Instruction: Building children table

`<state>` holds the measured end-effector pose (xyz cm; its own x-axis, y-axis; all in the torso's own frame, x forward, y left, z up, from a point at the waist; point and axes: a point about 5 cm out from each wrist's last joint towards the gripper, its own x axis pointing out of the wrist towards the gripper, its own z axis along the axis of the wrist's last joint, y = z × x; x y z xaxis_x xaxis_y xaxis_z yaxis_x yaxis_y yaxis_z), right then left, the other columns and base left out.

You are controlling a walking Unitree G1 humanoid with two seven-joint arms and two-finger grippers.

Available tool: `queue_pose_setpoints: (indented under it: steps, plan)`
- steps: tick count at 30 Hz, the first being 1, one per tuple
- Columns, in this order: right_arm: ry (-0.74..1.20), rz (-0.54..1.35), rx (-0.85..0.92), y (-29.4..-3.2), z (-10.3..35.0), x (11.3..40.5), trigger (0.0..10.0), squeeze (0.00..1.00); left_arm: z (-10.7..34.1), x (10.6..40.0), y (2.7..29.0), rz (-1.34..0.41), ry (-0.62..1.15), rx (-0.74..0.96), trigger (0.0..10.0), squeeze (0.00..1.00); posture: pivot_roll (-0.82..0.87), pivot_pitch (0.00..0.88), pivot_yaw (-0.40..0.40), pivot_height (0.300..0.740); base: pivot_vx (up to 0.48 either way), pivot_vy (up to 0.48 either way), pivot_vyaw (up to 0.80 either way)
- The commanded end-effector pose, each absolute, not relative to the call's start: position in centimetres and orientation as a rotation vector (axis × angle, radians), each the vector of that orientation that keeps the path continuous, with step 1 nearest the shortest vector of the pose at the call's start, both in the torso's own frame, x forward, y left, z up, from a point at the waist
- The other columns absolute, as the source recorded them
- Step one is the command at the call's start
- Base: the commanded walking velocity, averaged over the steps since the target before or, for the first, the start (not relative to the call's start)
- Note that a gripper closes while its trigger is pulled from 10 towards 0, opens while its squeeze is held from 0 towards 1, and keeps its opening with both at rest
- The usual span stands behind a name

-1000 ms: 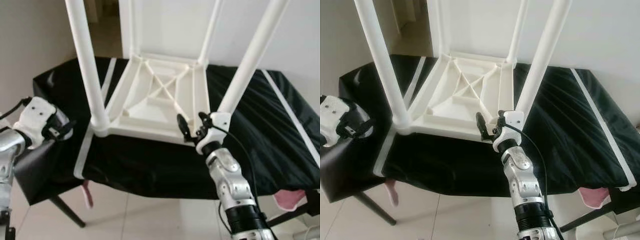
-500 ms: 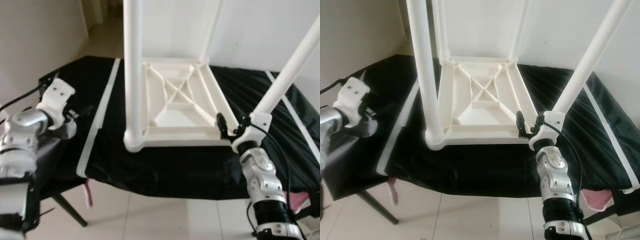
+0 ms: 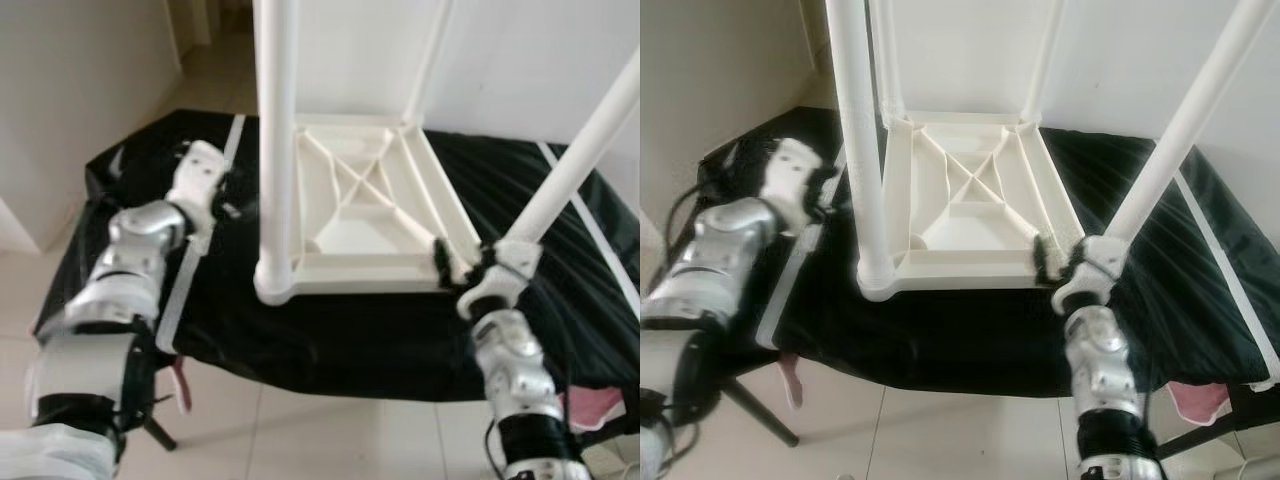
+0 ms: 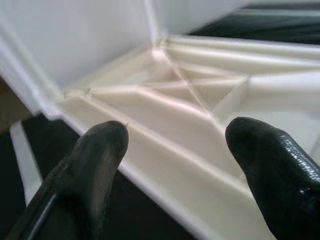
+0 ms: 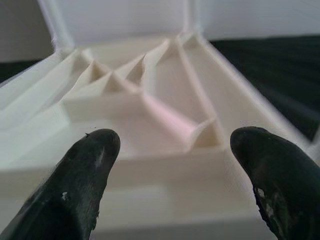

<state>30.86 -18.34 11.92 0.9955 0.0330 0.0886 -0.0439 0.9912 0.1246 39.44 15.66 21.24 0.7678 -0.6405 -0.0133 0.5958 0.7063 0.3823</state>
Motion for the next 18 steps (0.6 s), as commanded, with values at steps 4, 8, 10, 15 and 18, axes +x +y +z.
queue_pose_setpoints:
  steps: [4, 8, 10, 15, 18]
  plan:
    - [-0.018, 0.051, 0.136, -16.9, 10.3, 30.0, 10.0, 0.00, 22.1, 39.3, 13.2, -0.664, -0.258, 0.358, 10.0, 0.00, -0.01, 0.000, -0.028, 0.740, 0.000, 0.000, 0.00]
    - [0.011, 0.001, 0.148, -16.8, 9.5, 29.2, 10.0, 0.00, 21.9, 38.2, 11.3, -0.816, -0.313, 0.335, 10.0, 0.00, -0.01, 0.009, -0.027, 0.740, 0.000, 0.000, 0.00]
    - [0.022, -0.040, 0.163, -16.9, 9.1, 28.7, 10.0, 0.00, 21.7, 37.6, 10.6, -0.889, -0.345, 0.322, 10.0, 0.00, -0.01, 0.009, -0.027, 0.740, 0.000, 0.000, 0.00]
    - [0.038, -0.200, 0.145, -17.6, 8.2, 27.3, 10.0, 0.00, 20.8, 36.3, 9.1, -1.045, -0.334, 0.263, 10.0, 0.00, -0.02, 0.022, -0.026, 0.740, 0.000, 0.000, 0.00]
    - [0.038, -0.245, 0.139, -17.9, 8.0, 26.9, 10.0, 0.00, 20.5, 35.7, 8.4, -1.099, -0.328, 0.231, 10.0, 0.00, -0.02, 0.024, -0.024, 0.740, 0.000, 0.000, 0.00]
